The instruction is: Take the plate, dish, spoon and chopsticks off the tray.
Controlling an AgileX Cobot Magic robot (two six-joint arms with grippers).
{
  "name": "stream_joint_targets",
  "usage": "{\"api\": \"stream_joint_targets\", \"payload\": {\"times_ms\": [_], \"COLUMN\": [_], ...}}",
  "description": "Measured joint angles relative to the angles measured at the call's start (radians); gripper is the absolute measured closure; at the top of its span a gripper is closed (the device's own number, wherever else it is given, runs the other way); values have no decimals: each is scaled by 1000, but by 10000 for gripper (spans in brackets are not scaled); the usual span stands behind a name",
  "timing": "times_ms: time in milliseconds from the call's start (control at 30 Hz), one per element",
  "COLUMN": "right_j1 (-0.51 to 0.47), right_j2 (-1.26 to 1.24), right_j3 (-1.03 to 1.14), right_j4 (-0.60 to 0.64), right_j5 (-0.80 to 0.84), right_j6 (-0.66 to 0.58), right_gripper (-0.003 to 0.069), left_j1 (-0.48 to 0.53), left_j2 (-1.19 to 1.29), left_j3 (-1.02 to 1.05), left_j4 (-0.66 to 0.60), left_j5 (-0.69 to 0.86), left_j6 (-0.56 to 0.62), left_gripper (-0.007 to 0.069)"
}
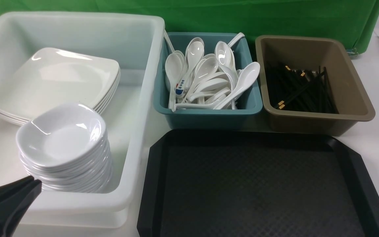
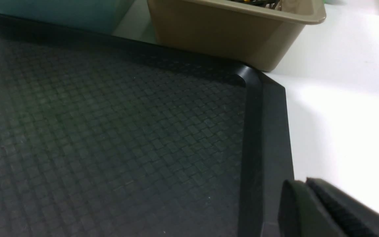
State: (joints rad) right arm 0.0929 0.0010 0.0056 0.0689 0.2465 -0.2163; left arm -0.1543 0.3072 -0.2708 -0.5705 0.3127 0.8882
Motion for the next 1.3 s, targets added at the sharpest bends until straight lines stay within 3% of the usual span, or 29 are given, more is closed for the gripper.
{"api": "stream_joint_targets", "payload": {"times_ms": [467, 600, 700, 833, 1033, 1300], "right_j1": [0, 0, 0, 0, 0, 0], "right_j2": [0, 0, 0, 0, -1, -1], "right_j3": [0, 0, 0, 0, 0, 0], "right_j4": [0, 0, 0, 0, 0, 0], "right_j5": [0, 0, -1, -1, -4, -5], "right_j6": [0, 0, 0, 0, 0, 0], "right_gripper": [561, 552, 542, 533, 519, 515], "left_j1": [0, 0, 46, 142, 227, 229], "left_j2": [0, -2, -55, -157, -305, -306], "left_j3": [1, 27, 110, 218, 278, 278], "left_j4": [19, 77, 302, 428, 499, 502], "left_j5": [-11, -153, -313, -329, -57, -43], "left_j6": [-7, -165, -484, -702, -766, -767], "left_gripper": [608, 608, 608, 608, 608, 608]}}
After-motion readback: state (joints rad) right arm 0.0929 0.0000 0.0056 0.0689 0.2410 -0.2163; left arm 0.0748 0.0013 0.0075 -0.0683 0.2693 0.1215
